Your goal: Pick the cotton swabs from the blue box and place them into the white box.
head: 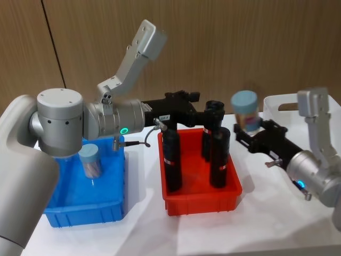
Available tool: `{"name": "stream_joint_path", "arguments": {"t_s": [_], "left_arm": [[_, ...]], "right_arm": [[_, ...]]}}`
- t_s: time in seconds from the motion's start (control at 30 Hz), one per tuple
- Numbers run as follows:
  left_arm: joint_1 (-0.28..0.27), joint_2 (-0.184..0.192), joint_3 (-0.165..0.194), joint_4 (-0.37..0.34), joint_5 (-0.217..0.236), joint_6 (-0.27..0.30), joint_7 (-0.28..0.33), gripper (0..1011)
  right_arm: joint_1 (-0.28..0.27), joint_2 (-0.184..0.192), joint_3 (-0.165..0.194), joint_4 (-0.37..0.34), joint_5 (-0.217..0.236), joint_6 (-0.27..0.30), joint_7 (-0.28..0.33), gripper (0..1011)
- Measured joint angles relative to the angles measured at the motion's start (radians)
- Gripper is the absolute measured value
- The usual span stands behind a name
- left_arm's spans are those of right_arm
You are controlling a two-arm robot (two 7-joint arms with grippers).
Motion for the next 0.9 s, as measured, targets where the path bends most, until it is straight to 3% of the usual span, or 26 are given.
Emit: {"name": "stream_joint_path", "arguments": {"t_s": [0.9], "left_arm": [[0.000, 0.000, 0.000, 0.000, 0.000, 0.000, 0.000, 1003]], "right_arm": [[0.089, 0.050, 0.099, 0.223, -0.008, -0.045, -0.114, 668]]}}
